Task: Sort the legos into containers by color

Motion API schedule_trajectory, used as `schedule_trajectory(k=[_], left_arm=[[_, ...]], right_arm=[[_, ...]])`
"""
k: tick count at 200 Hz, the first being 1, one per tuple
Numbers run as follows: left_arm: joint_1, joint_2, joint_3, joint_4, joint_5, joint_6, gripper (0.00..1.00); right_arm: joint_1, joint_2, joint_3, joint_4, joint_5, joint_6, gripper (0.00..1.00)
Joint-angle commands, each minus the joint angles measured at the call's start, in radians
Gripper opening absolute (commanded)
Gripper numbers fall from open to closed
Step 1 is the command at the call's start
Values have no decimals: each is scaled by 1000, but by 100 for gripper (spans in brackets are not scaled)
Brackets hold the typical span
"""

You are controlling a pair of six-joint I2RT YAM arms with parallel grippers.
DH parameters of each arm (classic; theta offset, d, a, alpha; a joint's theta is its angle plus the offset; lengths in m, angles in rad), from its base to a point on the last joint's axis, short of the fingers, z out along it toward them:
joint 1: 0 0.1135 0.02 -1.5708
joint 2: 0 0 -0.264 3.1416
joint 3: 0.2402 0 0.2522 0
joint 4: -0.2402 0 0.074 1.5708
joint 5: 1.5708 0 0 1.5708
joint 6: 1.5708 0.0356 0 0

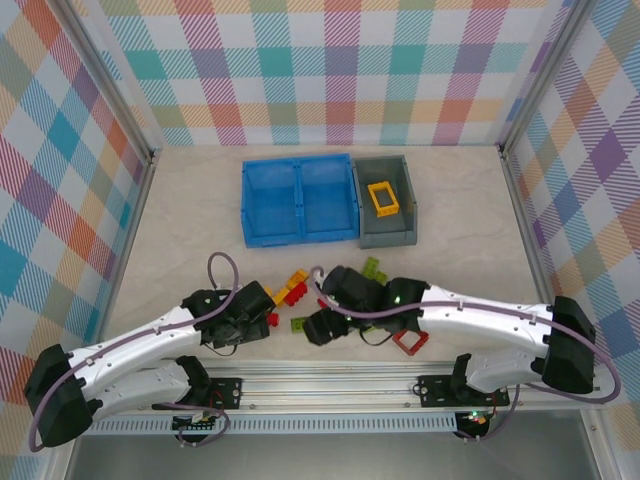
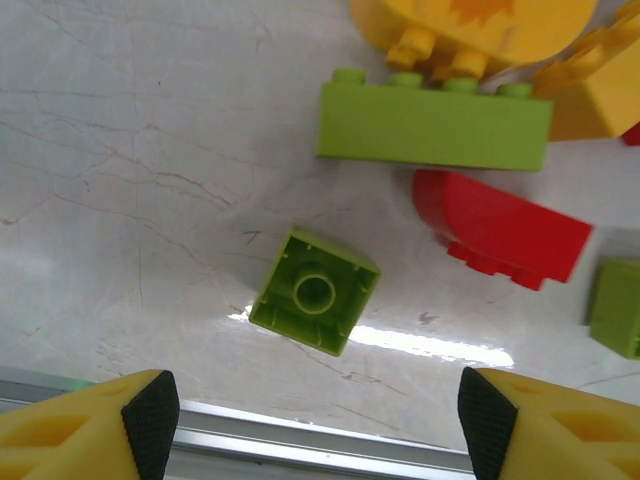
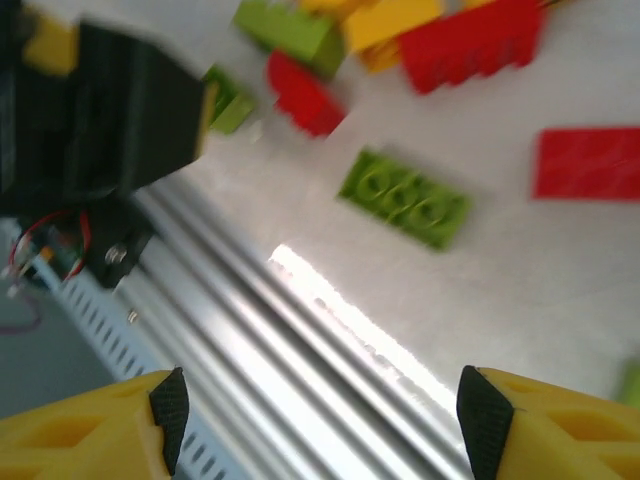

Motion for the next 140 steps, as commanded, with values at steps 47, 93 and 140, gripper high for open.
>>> schedule_trajectory(k=[47,93,140], left_arm=[[26,132,-58,122,9,108,79],[105,176,-74,195,18,198,73],[138,214,-81,229,26,237,41]], right_arm=[[77,16,-10,111,-1,162,73],[77,32,1,83,19,176,72],[77,10,-25,82,45,209,71]])
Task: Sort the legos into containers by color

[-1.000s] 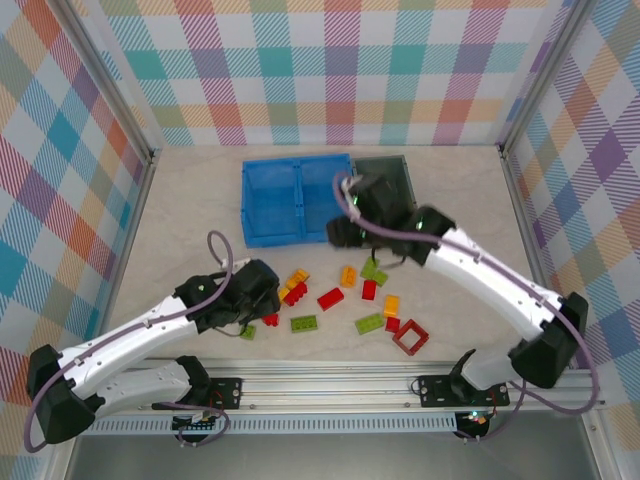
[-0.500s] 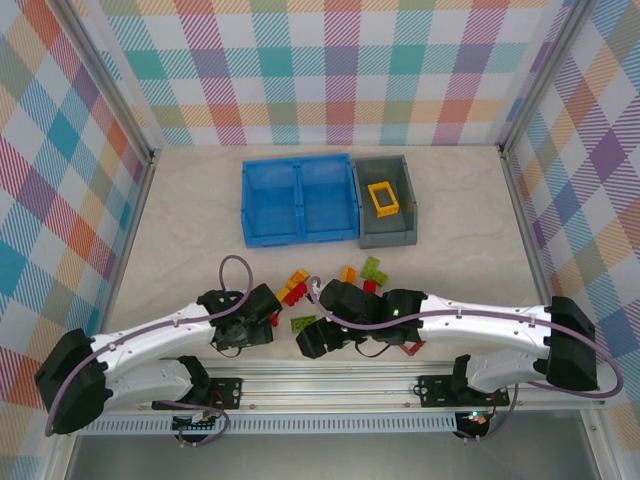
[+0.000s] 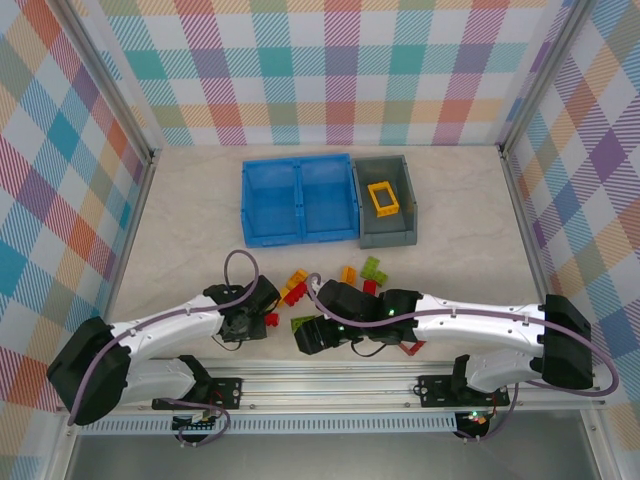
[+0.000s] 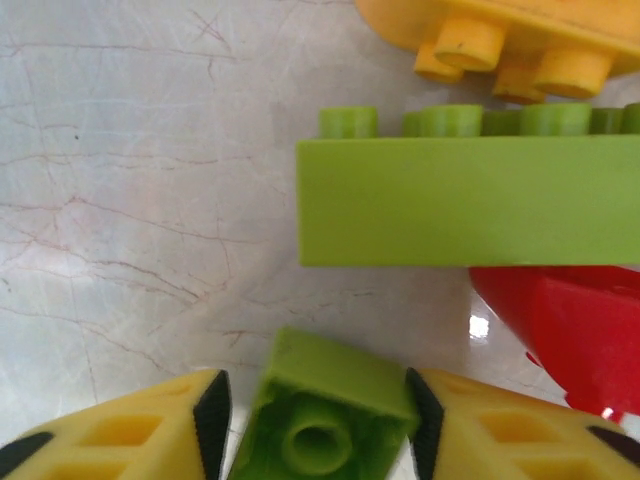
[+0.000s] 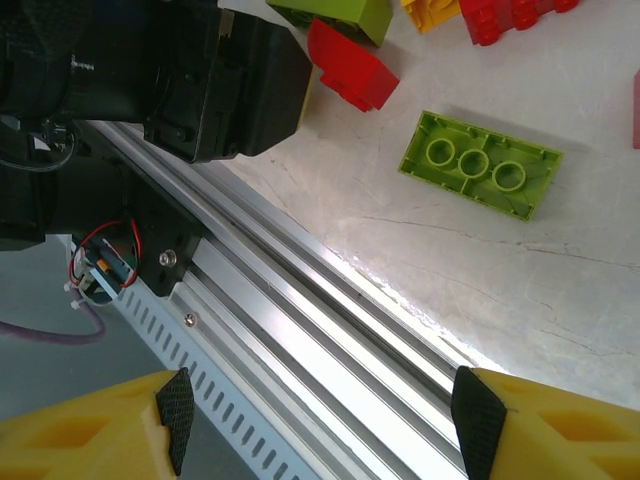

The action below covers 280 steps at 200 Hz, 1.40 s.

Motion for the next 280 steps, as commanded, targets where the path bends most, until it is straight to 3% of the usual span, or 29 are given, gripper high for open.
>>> schedule_trajectory(k=[1,51,75,92,127,179,233,280], left_arm=[[19,7,-13,24,2,38,41],[19,-91,13,-53,-9,15,31],[19,-176,137,-180,-37,23,31],[21,-156,268,-223,-51,58,32],[97,78,554,-191,-33,179,32],[260,461,918,-129,-34,327,32],[358,770,1103,-90,-24,374,32],[388,904,1151,-63,-1,386,35]], right_arm=[[7,-12,1,-2,29,32,71],[7,-15,14,-27,77,26,69],[7,-59,40,-42,160,-2,69],[5,-104,40,7,230,-43,68],[-41,-117,68,132,339,-134,67],[-195,-82,108,169,329,-126,67],[-238,-84,86,112,319,-87,66],[-242,-166,-21,21,354,41,66]])
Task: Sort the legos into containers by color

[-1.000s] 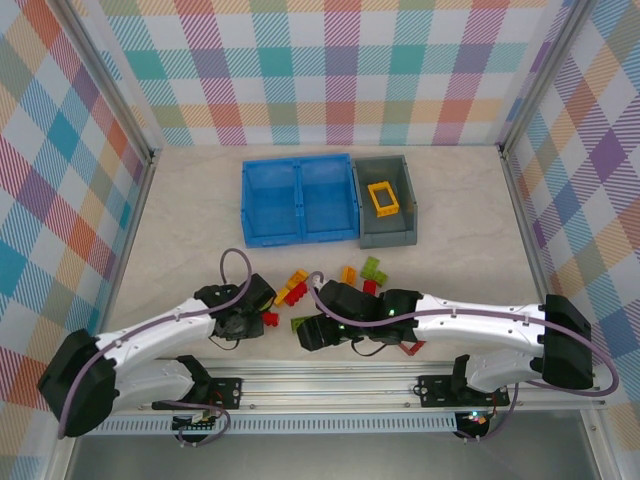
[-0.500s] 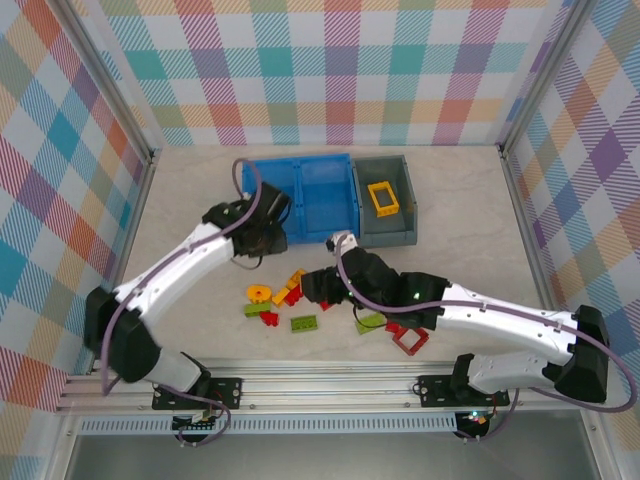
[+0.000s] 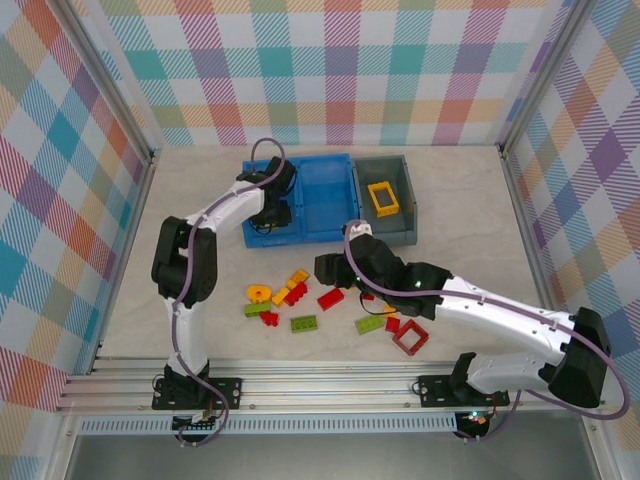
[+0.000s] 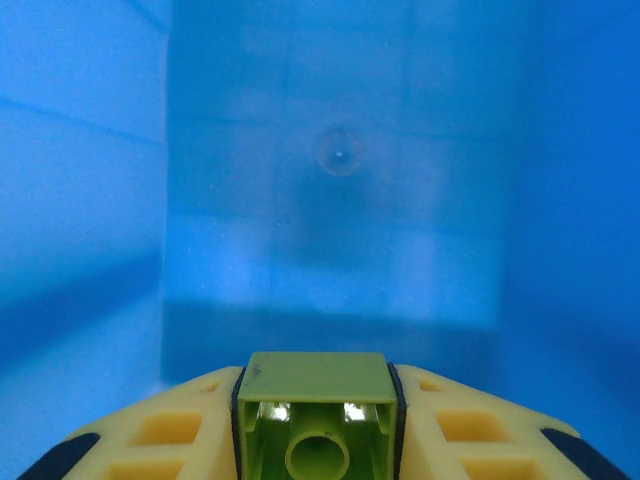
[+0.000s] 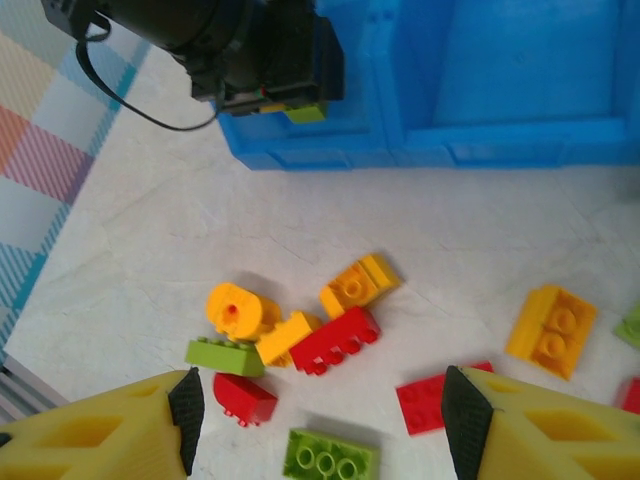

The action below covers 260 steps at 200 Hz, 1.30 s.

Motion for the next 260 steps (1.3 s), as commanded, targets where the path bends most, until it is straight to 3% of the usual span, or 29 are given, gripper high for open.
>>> schedule_trajectory(k=[1,27,61,126,149,192,224,260], left_arm=[[16,34,48,3,13,27,35],[16,52,48,4,27,23,39],[16,12,35,2,37,17,61],[-36,-261,14,-10,58,-30,62],[-148,-406,-103,43,91,-57,63],[-471,-664,-453,240,89,-192,62],[-663,-778,-648,377,62,-285,62],[-807,-847,-758,454,-1,-345,62]], right_arm=[[-5,-59,-56,-76,29,91,66],[-4,-109,-96,-187,61,184,65],[-5,-129,-89,-426,121,328,66],[-7,-159,-109,-809,123,664,60],[-23,-191,-177,-876,71,755,60],[-71,-314,-358,-826,-53,851,54],[-130,-354,-437,-696,-100,823,48],[-161,-301,-451,-595,-137,788,47]])
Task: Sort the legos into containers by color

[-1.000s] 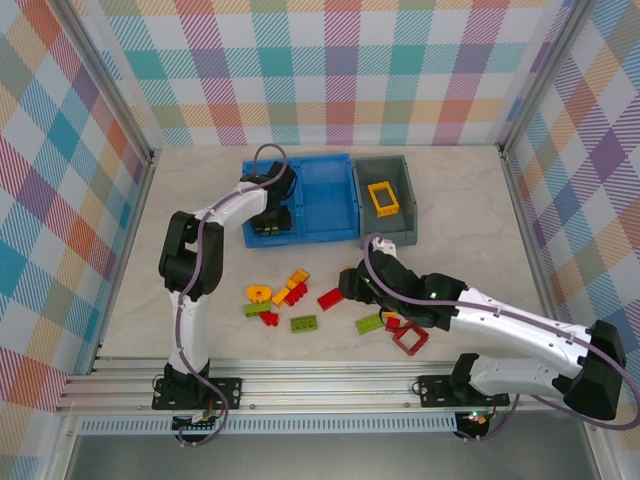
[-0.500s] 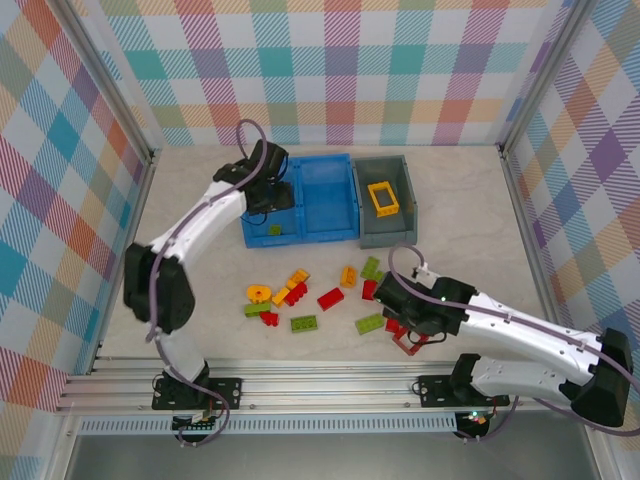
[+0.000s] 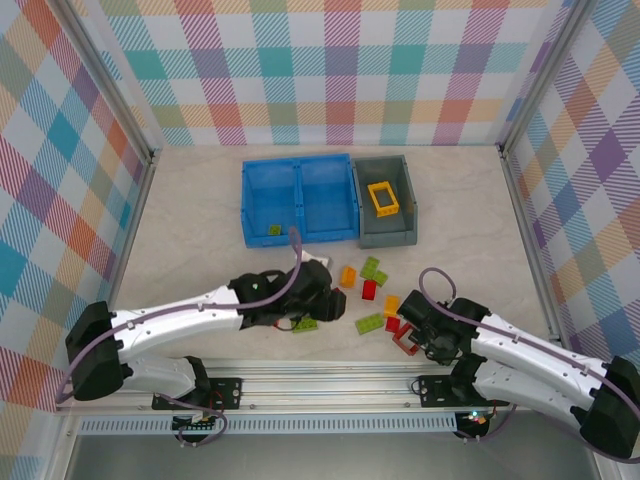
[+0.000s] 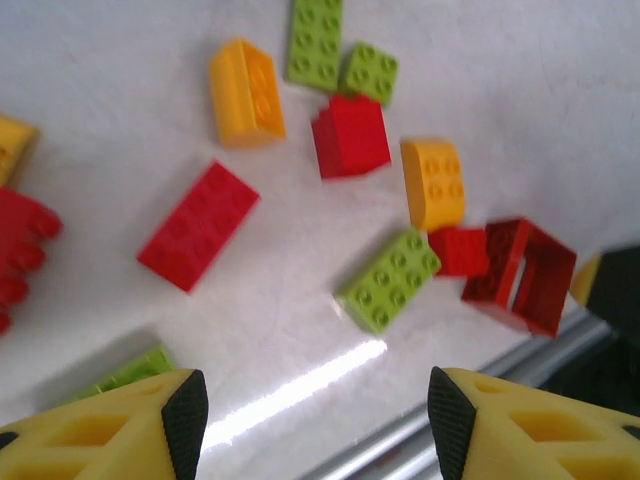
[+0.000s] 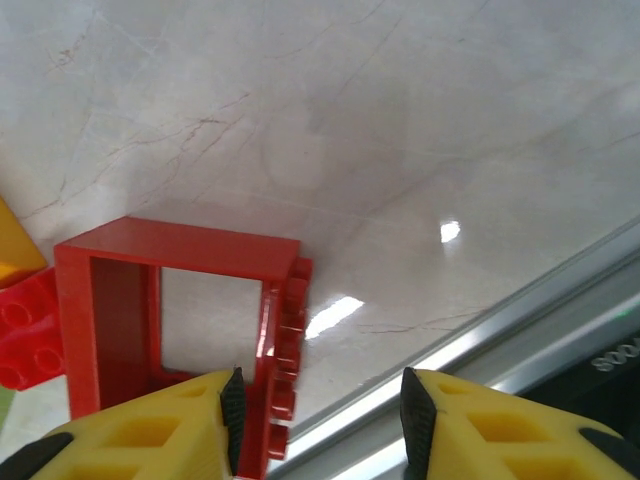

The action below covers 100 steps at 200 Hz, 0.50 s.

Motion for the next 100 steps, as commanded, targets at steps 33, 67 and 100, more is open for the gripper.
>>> schedule_trajectory(k=[33,67,100], left_arm=[[-132,-44,-37,130,-89,-99,61],[-161,-14,-3,133,-102,-97,60],[-170,-4,18,133,-109,-97,59]], right_arm=[[-10,90,-14,115,-71,-8,39],[-13,114,-10,96,-67,3,28],[-15,143,-7,89,-68,7,25]])
